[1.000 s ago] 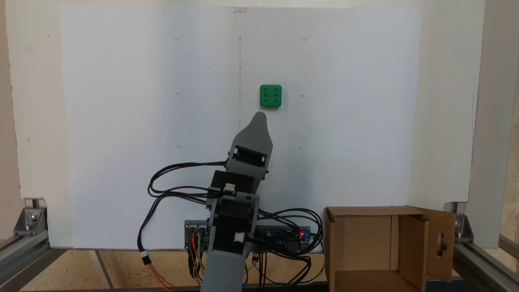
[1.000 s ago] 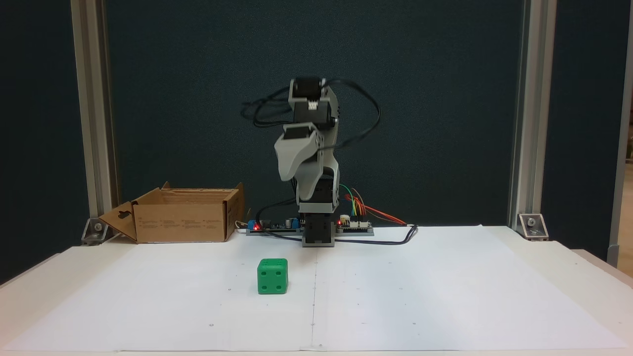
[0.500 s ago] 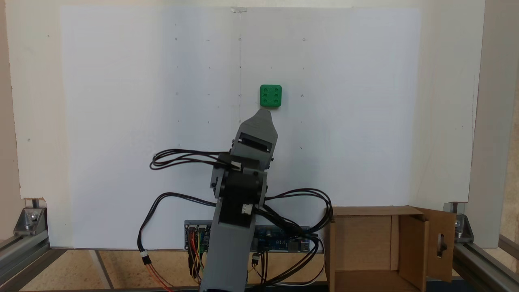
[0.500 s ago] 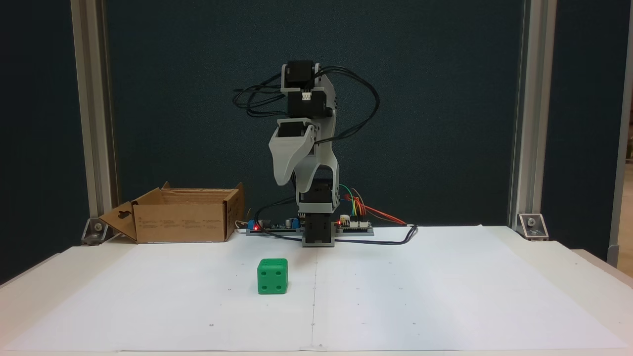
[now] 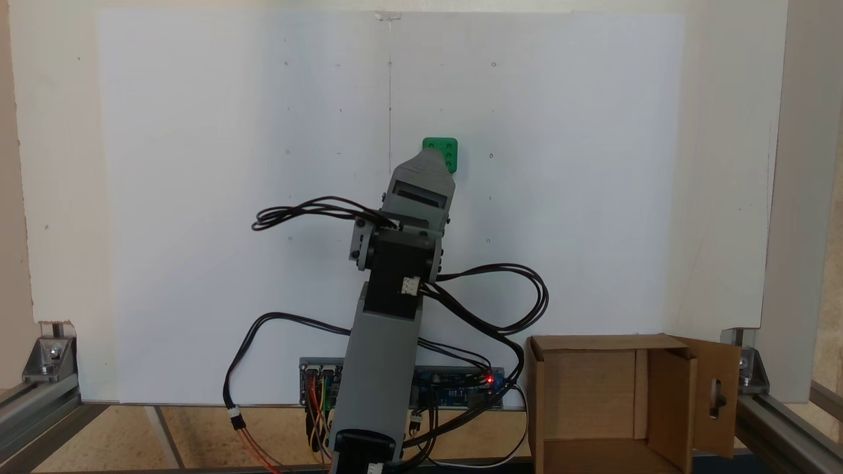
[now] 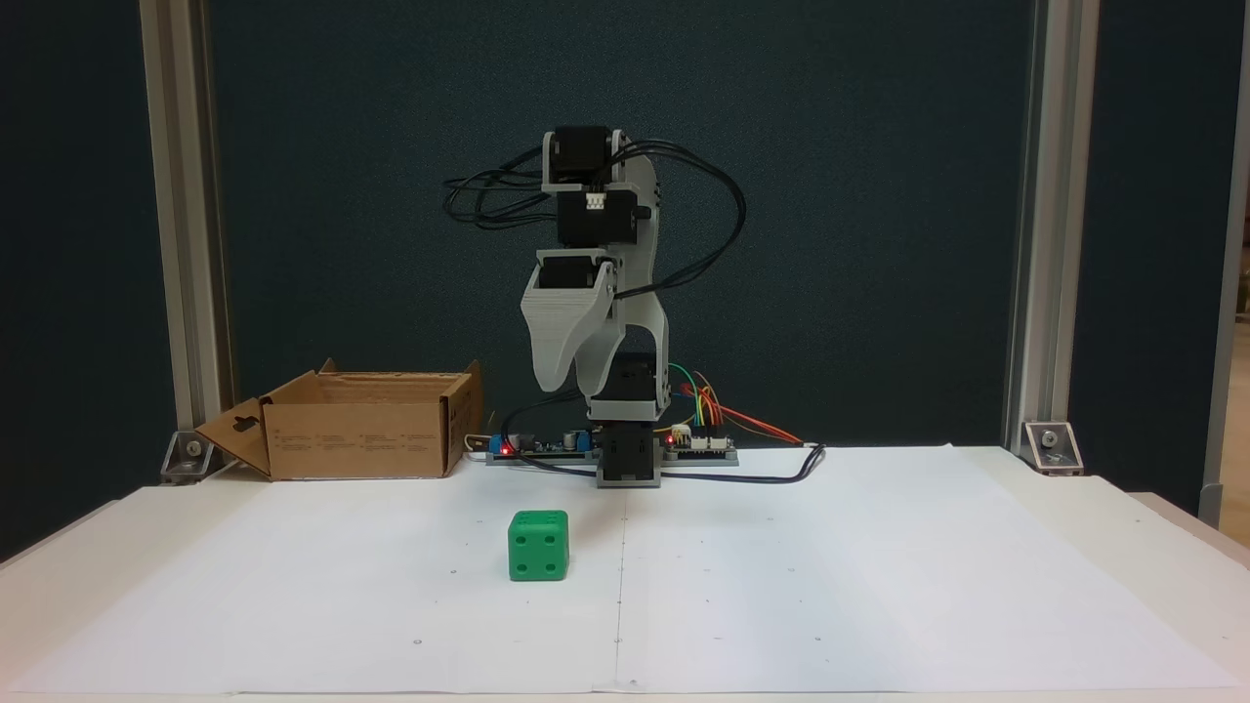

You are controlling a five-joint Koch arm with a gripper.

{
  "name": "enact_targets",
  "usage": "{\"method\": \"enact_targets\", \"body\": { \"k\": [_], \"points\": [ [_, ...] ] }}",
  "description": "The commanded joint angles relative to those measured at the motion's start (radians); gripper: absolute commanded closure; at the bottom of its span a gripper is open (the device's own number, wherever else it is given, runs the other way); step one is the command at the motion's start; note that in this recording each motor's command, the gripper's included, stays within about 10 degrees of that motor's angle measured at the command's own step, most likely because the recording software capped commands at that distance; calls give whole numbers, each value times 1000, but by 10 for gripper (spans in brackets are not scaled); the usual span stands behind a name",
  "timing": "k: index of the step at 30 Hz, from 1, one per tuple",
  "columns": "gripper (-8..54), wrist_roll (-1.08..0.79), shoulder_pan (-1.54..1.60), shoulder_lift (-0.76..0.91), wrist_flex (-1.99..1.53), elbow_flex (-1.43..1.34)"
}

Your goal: Grasp a green dice and put it in the bin.

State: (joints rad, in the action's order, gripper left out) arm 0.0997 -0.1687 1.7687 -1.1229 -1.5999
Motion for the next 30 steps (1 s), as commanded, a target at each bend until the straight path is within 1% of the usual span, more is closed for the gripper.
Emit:
{"method": "enact_targets", "body": {
  "k": [1,12,17,30],
  "points": [
    [23,-84,-5,-5,5,66],
    [23,-311,20,-81,3,72],
    [22,-331,14,-94,14,77],
    [22,-347,-54,-190,115,115]
  ]
}}
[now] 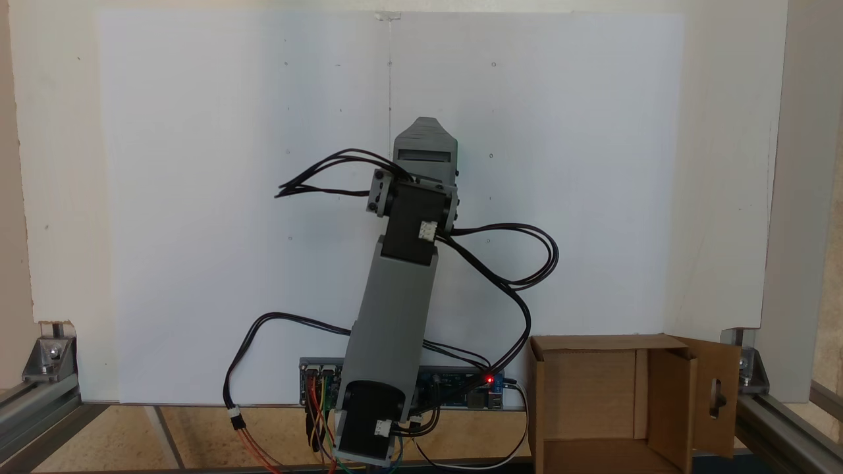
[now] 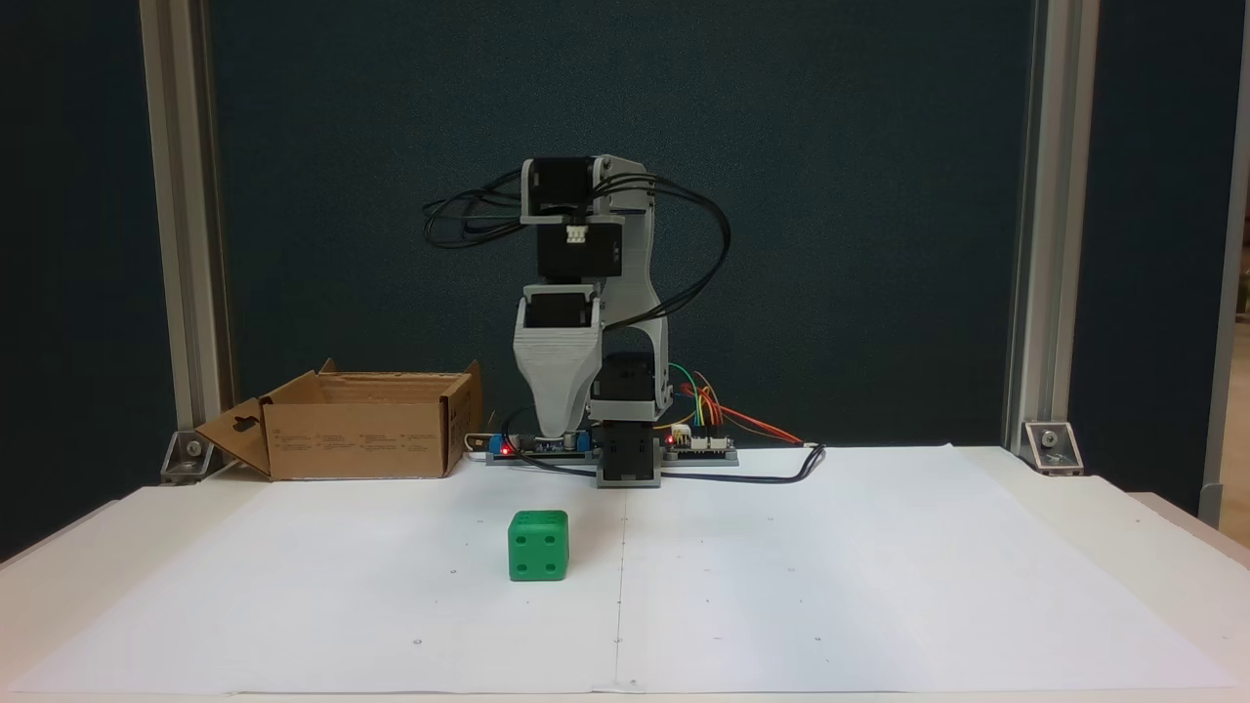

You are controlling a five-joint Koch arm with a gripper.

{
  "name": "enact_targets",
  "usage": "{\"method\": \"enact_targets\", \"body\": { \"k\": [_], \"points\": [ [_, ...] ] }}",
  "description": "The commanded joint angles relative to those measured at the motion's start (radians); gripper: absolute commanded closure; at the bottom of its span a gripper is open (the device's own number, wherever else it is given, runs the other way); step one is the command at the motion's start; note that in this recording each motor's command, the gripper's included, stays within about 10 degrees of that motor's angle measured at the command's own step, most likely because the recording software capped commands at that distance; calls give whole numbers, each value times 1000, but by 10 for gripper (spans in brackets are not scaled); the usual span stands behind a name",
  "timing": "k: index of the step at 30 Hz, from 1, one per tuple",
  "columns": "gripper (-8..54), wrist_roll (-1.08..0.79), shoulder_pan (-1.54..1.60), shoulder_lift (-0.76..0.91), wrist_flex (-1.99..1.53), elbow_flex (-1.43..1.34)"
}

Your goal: Grasp a green dice and put it in the bin.

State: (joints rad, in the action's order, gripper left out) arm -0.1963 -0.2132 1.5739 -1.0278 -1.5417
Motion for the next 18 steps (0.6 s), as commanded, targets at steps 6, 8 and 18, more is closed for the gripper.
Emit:
{"method": "enact_targets", "body": {
  "k": [6,8,18],
  "points": [
    [23,-49,-20,-40,51,57],
    [22,-48,-20,-48,54,55],
    [15,-48,-18,-81,69,52]
  ]
}}
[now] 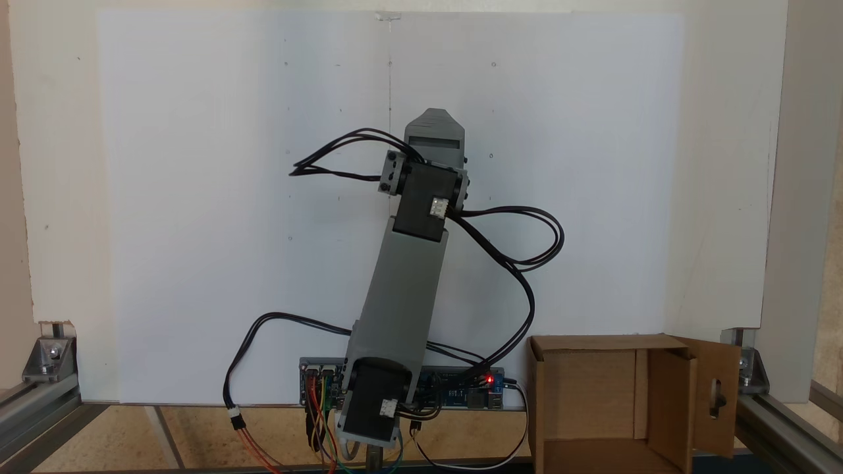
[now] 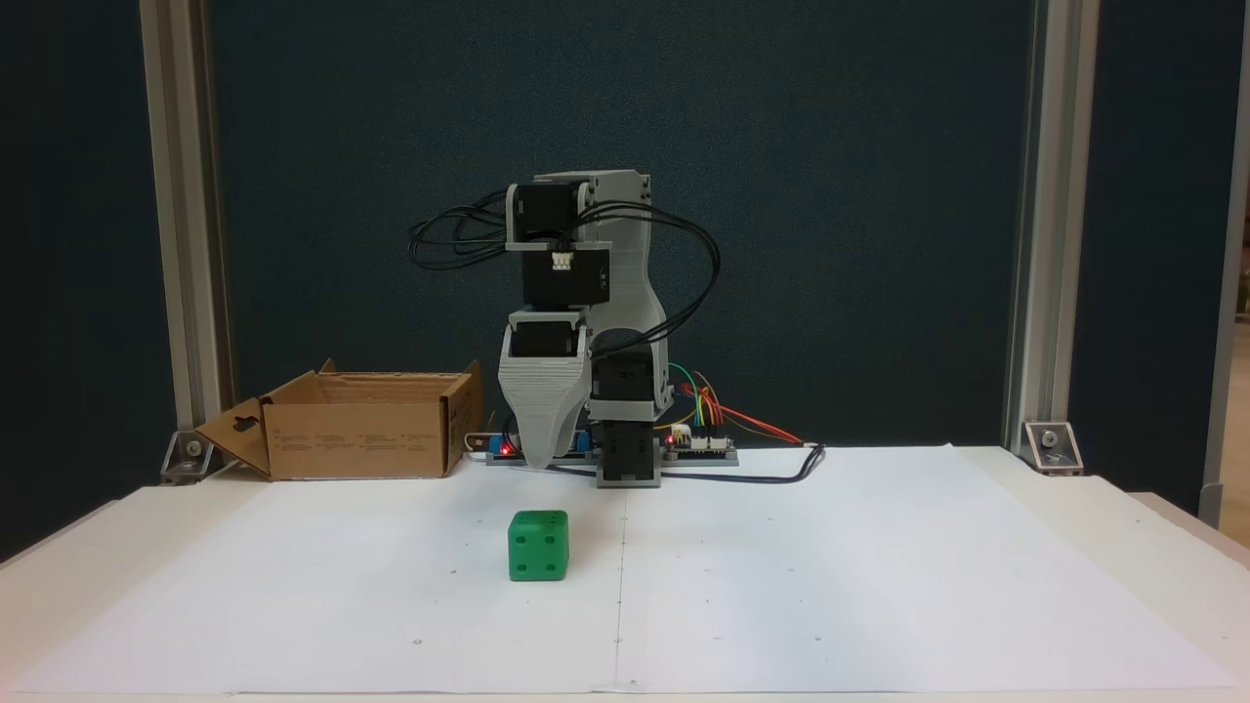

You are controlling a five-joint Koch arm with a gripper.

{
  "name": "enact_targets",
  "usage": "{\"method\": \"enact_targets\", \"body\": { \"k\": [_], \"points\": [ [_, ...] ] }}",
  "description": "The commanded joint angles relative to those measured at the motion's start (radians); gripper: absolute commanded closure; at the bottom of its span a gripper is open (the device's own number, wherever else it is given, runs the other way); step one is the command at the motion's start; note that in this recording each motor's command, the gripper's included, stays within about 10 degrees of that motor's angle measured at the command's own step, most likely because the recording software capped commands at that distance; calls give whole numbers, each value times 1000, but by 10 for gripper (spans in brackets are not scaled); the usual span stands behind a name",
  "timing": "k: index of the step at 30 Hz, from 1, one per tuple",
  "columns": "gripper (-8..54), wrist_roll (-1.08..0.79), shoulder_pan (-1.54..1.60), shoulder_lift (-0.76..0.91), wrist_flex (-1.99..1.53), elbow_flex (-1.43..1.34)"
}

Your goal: Grasp a green dice and put it in the bin.

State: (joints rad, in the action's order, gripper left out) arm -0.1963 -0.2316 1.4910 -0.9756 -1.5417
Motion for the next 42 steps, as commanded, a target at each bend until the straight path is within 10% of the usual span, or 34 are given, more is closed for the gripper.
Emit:
{"method": "enact_targets", "body": {
  "k": [1,42],
  "points": [
    [15,-49,0,-3,20,52],
    [25,-216,-57,-83,175,-153]
  ]
}}
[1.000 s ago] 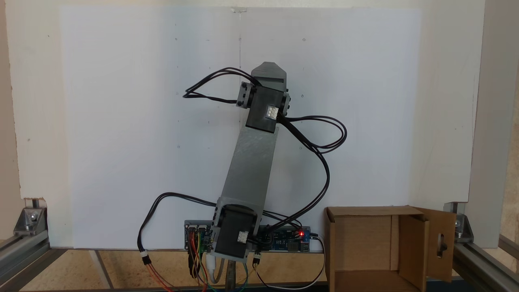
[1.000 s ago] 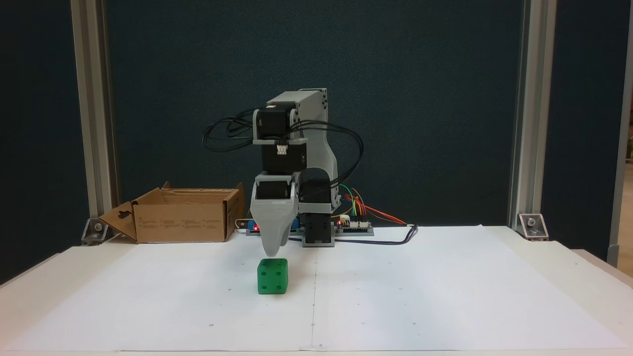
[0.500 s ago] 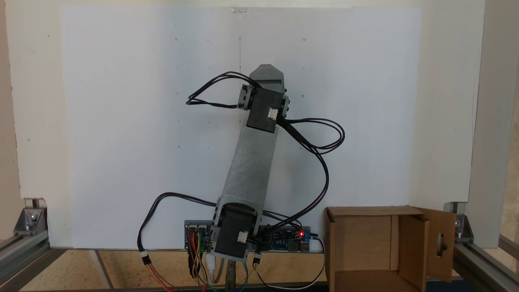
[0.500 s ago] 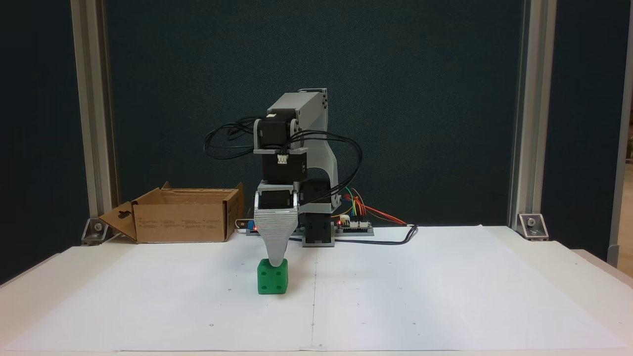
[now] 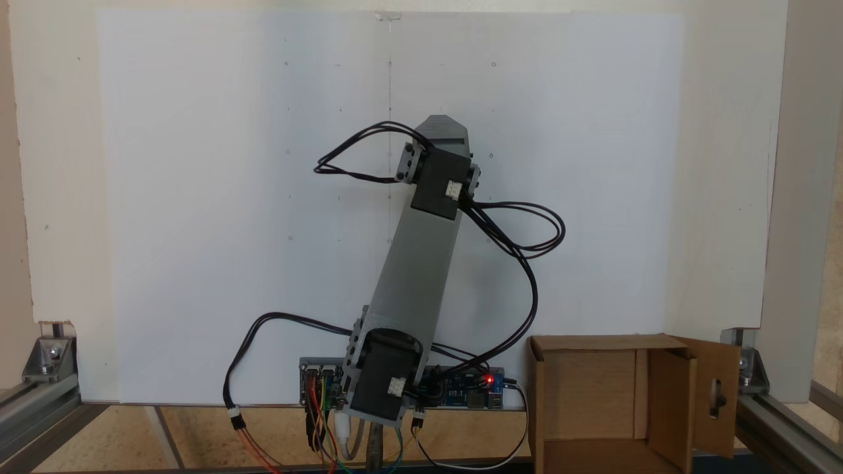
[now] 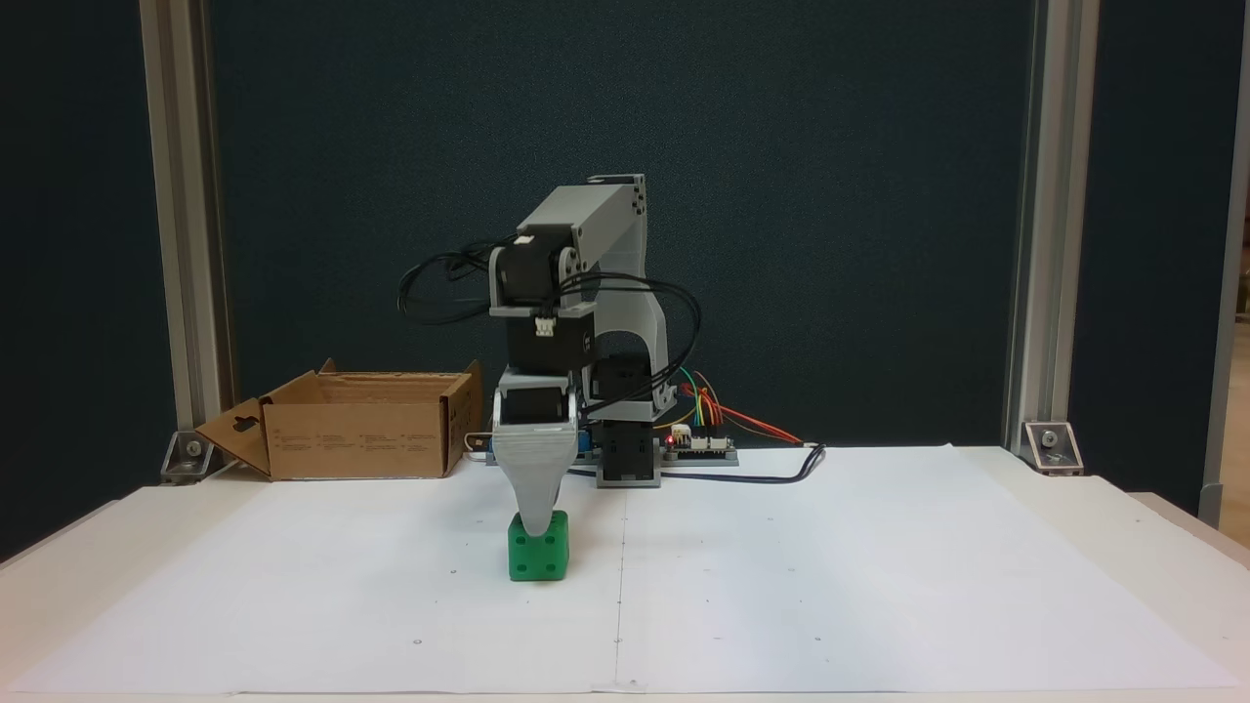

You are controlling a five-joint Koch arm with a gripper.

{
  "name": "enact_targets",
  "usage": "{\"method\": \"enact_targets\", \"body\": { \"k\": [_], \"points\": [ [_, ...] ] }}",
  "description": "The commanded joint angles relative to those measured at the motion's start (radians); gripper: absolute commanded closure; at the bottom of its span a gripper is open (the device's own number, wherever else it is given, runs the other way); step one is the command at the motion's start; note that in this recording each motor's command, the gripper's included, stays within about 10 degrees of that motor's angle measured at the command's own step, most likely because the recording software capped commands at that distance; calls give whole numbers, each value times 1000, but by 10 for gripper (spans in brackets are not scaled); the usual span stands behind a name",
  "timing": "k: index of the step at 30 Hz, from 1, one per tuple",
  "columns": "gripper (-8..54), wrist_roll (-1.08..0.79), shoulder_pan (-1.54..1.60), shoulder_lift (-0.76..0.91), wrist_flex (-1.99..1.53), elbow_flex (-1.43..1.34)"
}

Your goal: Grasp a green dice and put it in the bin.

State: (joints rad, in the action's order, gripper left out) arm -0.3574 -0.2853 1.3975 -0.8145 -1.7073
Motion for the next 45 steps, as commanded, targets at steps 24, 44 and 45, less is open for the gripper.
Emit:
{"method": "enact_targets", "body": {
  "k": [24,44,45],
  "points": [
    [36,78,2,11,118,-34],
    [40,127,14,-14,153,-48],
    [40,126,15,-15,158,-49]
  ]
}}
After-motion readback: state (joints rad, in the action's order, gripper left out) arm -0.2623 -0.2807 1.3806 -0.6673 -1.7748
